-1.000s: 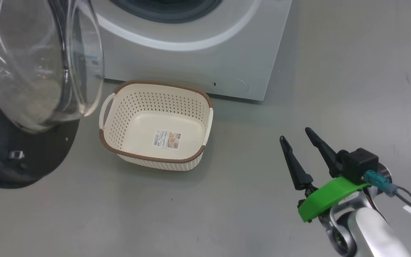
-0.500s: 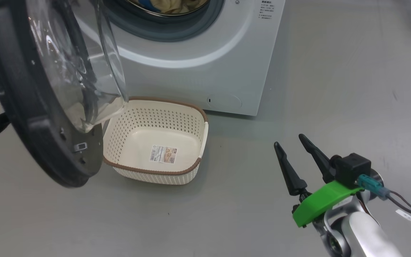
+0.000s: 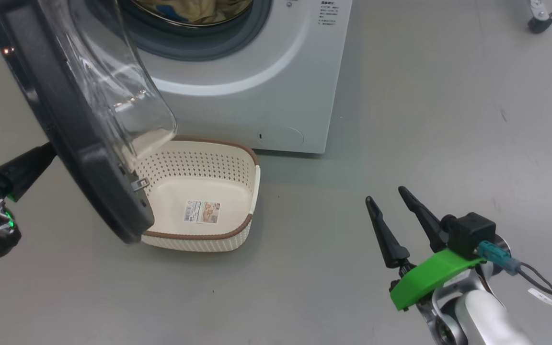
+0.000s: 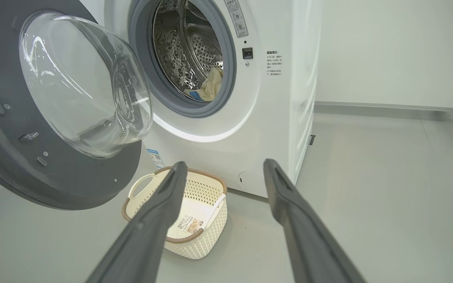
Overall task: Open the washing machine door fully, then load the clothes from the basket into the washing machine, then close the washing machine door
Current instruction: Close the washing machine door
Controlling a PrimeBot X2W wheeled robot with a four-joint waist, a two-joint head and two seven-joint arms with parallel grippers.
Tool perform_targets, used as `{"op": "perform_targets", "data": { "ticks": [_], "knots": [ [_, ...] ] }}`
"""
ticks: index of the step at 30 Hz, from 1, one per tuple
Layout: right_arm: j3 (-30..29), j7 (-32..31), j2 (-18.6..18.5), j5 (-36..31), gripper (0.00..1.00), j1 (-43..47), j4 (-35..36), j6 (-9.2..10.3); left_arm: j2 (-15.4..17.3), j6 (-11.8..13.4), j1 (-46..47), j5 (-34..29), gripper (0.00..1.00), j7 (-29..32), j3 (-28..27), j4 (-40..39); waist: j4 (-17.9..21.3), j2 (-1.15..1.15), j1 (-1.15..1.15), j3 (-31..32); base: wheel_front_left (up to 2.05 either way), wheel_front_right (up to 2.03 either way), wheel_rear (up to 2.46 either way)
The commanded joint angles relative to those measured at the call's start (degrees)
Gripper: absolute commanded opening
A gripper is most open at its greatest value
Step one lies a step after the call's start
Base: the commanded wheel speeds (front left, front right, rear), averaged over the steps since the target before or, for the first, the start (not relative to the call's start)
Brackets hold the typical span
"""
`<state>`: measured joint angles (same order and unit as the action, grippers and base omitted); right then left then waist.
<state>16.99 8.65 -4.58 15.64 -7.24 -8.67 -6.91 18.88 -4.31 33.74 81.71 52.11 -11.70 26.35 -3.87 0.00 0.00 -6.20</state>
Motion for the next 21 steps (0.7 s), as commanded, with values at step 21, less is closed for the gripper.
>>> {"op": "perform_targets", "data": {
  "ticks": [21],
  "knots": [
    [-0.1, 2.6, 1.1, 0.7, 1.00, -3.3, -0.2, -0.58, -6.0, -2.8, 4.4, 3.7, 0.00, -7.0, -4.0, 0.4, 7.8, 0.00, 0.00, -1.8, 0.00, 0.00, 0.00]
  ]
}}
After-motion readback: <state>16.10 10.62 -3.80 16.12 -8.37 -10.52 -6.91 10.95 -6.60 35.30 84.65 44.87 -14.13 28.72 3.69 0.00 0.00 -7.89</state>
